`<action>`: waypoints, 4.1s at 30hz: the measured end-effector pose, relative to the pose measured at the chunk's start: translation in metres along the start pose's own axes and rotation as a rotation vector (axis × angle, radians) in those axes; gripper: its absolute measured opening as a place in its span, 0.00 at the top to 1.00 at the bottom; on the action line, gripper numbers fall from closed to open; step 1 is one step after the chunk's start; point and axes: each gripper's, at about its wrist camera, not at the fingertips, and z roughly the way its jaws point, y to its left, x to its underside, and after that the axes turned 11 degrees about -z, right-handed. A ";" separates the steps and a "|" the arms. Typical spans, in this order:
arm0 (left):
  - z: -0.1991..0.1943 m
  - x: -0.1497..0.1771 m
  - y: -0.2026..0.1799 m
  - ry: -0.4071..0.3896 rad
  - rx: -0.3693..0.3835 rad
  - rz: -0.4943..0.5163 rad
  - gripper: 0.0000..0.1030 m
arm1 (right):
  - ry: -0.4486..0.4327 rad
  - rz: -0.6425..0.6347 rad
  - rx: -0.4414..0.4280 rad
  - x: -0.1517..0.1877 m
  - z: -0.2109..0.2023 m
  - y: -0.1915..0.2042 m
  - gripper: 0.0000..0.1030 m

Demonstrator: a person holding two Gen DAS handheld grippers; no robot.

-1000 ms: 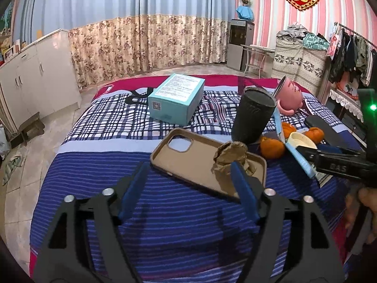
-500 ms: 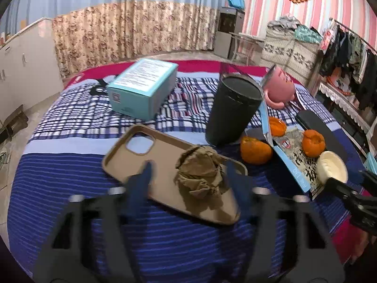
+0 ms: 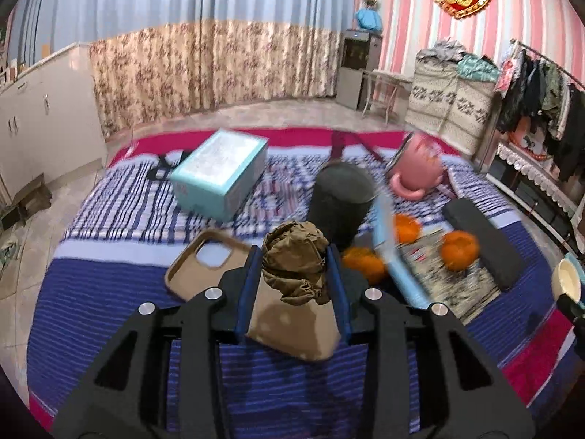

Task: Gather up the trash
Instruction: 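Carry the cream bowl and brown glove over the light-blue basket with both tools, then open both tools to drop the glove and bowl into the basket, then move both open tools back over the bed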

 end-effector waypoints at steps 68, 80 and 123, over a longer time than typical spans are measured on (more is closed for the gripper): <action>-0.034 0.162 -0.452 0.070 0.657 0.582 0.65 | 0.031 0.450 0.550 0.140 -0.107 -0.281 0.41; -0.025 0.137 -0.437 0.012 0.595 0.538 0.14 | 0.053 0.438 0.511 0.132 -0.078 -0.279 0.41; -0.025 0.018 -0.114 -0.087 0.086 0.176 0.06 | -0.017 0.220 0.217 0.019 -0.006 -0.105 0.14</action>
